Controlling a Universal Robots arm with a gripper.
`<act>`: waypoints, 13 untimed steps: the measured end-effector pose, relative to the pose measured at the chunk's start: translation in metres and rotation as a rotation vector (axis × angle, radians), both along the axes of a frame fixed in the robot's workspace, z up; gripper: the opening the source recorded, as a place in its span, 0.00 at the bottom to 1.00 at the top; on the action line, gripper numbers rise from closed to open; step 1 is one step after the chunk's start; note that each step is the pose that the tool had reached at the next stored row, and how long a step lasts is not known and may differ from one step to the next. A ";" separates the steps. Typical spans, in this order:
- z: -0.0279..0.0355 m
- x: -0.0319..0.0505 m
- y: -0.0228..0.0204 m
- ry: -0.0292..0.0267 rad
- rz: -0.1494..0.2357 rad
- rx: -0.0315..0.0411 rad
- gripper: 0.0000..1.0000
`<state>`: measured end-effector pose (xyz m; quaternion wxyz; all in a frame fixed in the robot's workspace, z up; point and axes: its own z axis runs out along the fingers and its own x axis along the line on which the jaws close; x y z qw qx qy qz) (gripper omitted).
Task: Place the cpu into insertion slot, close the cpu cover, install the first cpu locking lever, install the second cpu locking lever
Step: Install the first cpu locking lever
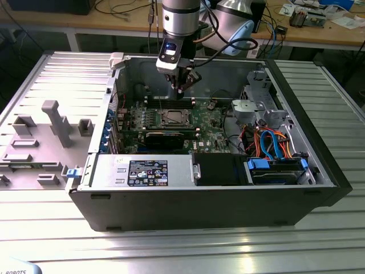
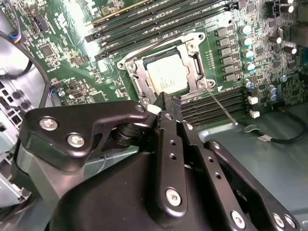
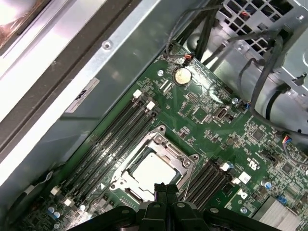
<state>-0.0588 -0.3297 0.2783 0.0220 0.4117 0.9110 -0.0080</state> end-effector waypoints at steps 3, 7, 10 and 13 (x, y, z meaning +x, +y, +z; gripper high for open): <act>0.0000 0.0000 0.0000 0.0000 0.043 0.0000 0.11; 0.0000 0.0000 0.0000 0.0000 0.175 0.0000 0.11; 0.0000 0.0000 0.0000 0.0000 0.250 0.0000 0.11; 0.0000 -0.0001 0.0000 0.0000 0.314 0.0000 0.11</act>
